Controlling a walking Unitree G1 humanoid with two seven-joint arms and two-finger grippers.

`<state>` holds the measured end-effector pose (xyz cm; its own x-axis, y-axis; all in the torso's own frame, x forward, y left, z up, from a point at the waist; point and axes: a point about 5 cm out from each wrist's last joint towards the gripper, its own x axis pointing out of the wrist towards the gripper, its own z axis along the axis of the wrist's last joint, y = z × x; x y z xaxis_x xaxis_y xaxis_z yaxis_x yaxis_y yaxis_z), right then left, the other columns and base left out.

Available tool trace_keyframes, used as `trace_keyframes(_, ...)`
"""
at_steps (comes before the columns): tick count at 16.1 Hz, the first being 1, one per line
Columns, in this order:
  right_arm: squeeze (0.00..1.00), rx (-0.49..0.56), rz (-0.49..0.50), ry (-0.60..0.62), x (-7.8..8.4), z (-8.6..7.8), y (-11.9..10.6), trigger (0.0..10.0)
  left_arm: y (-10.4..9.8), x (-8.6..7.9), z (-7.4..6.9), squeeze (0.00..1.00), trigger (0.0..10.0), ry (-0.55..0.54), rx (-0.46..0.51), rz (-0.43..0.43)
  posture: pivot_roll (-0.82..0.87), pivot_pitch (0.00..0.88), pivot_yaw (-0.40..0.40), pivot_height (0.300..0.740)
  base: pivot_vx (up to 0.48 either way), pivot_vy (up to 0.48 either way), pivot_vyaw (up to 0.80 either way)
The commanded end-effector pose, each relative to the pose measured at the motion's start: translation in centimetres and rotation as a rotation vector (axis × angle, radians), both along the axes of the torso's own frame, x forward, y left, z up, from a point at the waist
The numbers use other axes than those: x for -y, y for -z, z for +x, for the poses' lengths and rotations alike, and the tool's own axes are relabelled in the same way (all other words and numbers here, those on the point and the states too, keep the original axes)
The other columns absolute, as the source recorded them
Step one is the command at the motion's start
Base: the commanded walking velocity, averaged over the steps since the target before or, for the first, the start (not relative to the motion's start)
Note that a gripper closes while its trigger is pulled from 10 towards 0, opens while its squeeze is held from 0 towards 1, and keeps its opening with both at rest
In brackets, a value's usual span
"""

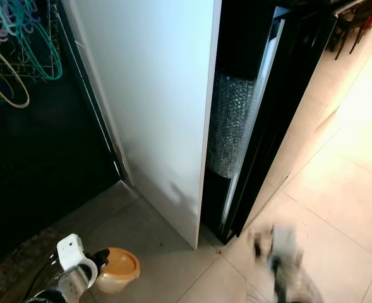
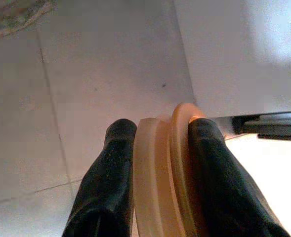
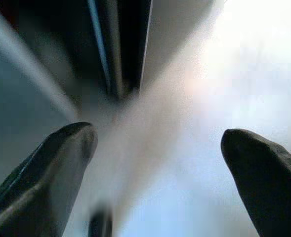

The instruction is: Restocking fridge

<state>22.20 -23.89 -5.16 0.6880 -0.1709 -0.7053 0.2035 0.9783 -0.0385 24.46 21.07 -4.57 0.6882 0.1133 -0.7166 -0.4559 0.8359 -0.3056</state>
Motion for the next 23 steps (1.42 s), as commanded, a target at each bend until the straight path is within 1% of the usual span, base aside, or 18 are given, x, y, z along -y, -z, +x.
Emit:
trace_keyframes(1,0.0,-0.097,0.009,0.003,-0.4,-1.8,1.3,10.0,0.5,-0.3,-0.8,0.0,10.0,-0.001,-0.031,0.011,0.04,0.0,0.01,0.74,0.0,0.0,0.0)
trace_keyframes(2,0.0,-0.122,0.024,0.007,-0.7,-2.5,1.8,10.0,0.6,-0.3,-0.9,0.0,10.0,0.004,-0.035,0.014,0.04,0.0,0.01,0.74,0.0,0.0,0.0)
trace_keyframes(3,0.0,-0.155,0.042,0.012,-1.2,-3.5,2.4,10.0,0.6,-0.4,-1.1,0.0,10.0,0.0,-0.038,0.013,0.04,0.0,0.012,0.74,0.0,0.0,0.0)
trace_keyframes(5,0.0,-0.174,0.057,0.008,-1.8,-4.5,3.0,10.0,0.8,-0.4,-1.3,0.0,10.0,0.017,-0.05,0.027,0.04,0.0,0.017,0.74,0.0,0.0,0.0)
trace_keyframes(8,0.0,-0.175,0.058,0.014,-1.8,-4.5,3.0,10.0,0.9,-0.3,-1.4,0.0,10.0,0.025,-0.052,0.028,0.03,0.0,0.017,0.74,0.0,0.0,0.0)
trace_keyframes(12,0.0,-0.151,0.048,0.01,-1.7,-4.2,2.8,10.0,0.9,0.0,-1.4,0.0,10.0,0.042,-0.051,0.028,0.03,0.0,0.017,0.74,0.256,0.0,0.0)
trace_keyframes(19,0.0,-0.157,0.048,0.014,-1.7,-4.5,3.0,10.0,1.0,0.1,-1.4,0.0,10.0,0.053,-0.053,0.027,0.03,0.0,0.02,0.74,0.282,0.0,0.0)
trace_keyframes(23,0.0,-0.145,0.038,0.02,-1.6,-4.2,2.8,10.0,1.0,0.1,-1.4,0.0,10.0,0.066,-0.049,0.027,0.03,0.0,0.017,0.74,0.0,0.0,0.0)
